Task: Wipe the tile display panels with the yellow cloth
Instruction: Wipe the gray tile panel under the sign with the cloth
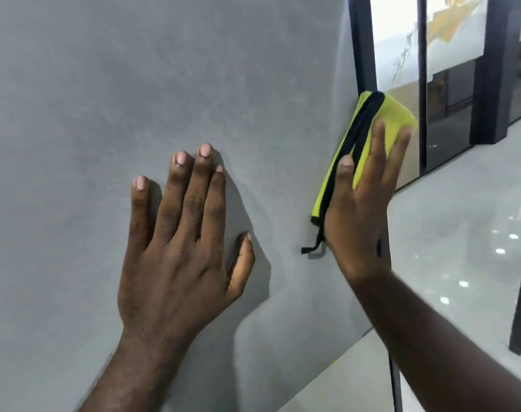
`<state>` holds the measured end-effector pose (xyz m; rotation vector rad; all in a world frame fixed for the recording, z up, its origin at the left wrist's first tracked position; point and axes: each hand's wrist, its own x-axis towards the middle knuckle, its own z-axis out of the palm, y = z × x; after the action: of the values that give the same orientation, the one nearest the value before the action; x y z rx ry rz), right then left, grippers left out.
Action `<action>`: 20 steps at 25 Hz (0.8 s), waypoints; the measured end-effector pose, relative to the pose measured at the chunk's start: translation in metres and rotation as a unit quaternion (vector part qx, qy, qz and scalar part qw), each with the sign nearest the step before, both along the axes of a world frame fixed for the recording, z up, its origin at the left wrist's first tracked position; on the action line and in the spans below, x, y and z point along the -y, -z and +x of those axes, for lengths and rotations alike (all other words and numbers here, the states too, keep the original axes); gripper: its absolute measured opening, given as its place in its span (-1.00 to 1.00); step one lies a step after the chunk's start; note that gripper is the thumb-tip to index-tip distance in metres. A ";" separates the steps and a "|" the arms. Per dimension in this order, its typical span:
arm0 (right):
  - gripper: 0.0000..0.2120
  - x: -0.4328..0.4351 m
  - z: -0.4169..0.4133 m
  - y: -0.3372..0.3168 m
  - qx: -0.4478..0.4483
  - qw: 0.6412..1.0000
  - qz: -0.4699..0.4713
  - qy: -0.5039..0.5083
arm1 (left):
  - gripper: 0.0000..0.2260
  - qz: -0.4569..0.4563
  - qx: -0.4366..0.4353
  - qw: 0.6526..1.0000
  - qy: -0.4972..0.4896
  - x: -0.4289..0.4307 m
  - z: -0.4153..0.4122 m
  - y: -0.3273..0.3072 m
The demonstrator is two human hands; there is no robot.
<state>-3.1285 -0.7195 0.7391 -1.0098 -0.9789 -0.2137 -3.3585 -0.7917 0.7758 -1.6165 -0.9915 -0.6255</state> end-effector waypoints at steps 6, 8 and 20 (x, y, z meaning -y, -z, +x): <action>-0.47 0.020 -0.041 0.146 -0.080 0.995 -0.057 -0.020 | -0.30 -0.064 -0.190 0.980 0.007 -0.004 0.007 0.046; -0.45 0.033 -0.054 0.178 -0.250 0.954 -0.150 -0.063 | -0.33 -0.073 -0.232 0.970 0.011 -0.005 0.007 0.057; -0.40 0.041 -0.058 0.259 -0.260 0.955 -0.136 -0.050 | -0.31 -0.149 -0.321 0.935 0.020 -0.007 0.007 0.063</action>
<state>-3.1862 -0.7604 0.4804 -1.1854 -0.5790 0.2717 -3.3510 -0.7845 0.7124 -1.9300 -0.5761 0.0568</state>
